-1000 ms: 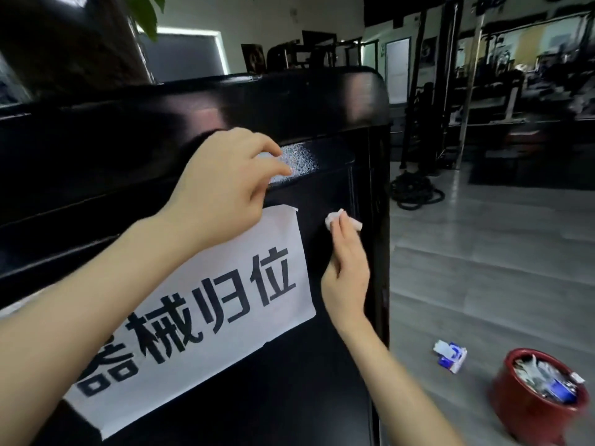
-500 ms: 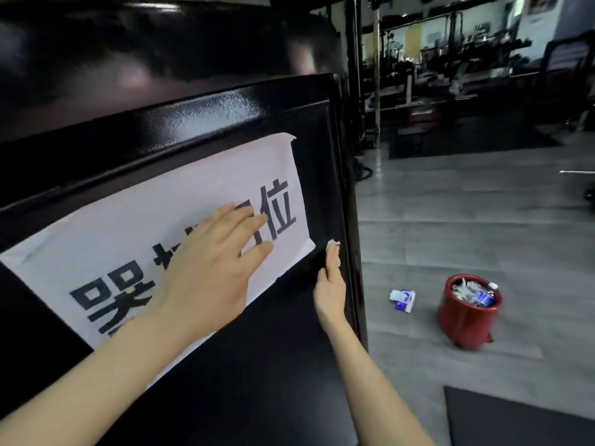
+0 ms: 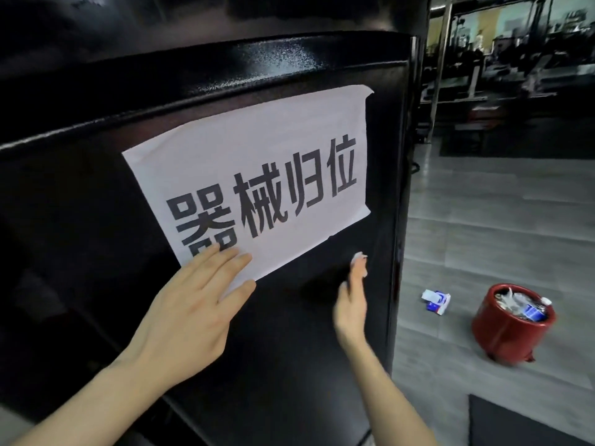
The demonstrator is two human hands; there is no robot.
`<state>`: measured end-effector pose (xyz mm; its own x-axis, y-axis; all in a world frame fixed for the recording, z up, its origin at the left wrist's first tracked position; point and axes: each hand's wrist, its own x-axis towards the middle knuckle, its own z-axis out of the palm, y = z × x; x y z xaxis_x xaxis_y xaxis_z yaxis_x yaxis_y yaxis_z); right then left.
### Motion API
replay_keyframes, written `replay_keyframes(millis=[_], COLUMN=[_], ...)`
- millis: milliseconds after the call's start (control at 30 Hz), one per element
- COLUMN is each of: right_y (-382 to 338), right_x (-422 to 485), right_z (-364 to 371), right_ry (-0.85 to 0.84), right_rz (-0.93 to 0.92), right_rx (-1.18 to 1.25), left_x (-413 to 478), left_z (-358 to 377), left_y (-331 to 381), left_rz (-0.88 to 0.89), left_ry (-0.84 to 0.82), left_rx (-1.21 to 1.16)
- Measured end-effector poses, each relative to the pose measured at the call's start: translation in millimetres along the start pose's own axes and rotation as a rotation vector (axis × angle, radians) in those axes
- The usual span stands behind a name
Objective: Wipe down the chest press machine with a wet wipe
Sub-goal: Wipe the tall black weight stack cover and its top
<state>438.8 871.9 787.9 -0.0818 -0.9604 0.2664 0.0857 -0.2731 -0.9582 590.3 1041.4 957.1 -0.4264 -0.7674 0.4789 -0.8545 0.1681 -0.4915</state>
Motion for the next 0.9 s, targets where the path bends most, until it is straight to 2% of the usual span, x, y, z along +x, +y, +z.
replay_keyframes(millis=[67,133,167,233,333,400,467,500,533,600,633,667,700,767,800,900], right_y=[-12,-22,-26,-20,1,6,6,4,3,0,-1,-6,-10,-25,-37,-67], right_x=[34,27,7,-50,-126,-119,-83,-62,-36,-3,1,-9,-38,-111,-148,-210], right_z=[-11,-1,10,39,65,59,47,37,30,28,30,42,64,109,126,156], right_ry=[0.107,0.137,0.116,-0.032,-0.327,-0.318,-0.186,-0.085,0.001,0.192,0.33,0.449,0.382,0.203,0.061,-0.119], right_rz=[0.146,0.15,0.089,-0.222,-0.653,-0.813,-0.76,-0.639,-0.427,0.034,0.022,-0.155,-0.209,-0.249,-0.321,-0.58], right_rx=[0.015,0.004,0.001,-0.088,-0.391,-0.492,-0.558,-0.552,-0.475,-0.162,-0.096,-0.36,-0.605,-0.26,-0.37,-0.502], left_x=[-23,-44,-53,-69,-87,-98,-110,-117,-124,-137,-143,-149,-155,-166,-170,-180], left_z=[-4,-7,-8,-8,-6,-6,-6,-7,-9,-15,-18,-21,-24,-27,-28,-36], left_y=[0,-2,-2,-5,-13,-20,-27,-31,-35,-43,-48,-54,-60,-73,-80,-96], left_rz=[-0.027,-0.048,-0.058,-0.078,-0.103,-0.104,-0.09,-0.085,-0.078,-0.075,-0.077,-0.085,-0.092,-0.095,-0.089,-0.085], left_ry=[-0.006,-0.021,-0.027,-0.03,-0.049,-0.065,-0.067,-0.062,-0.052,-0.024,-0.008,0.008,0.021,0.033,0.035,0.072], left_rx=[0.022,0.042,0.055,0.089,0.153,0.2,0.226,0.23,0.233,0.233,0.227,0.214,0.201,0.182,0.17,0.139])
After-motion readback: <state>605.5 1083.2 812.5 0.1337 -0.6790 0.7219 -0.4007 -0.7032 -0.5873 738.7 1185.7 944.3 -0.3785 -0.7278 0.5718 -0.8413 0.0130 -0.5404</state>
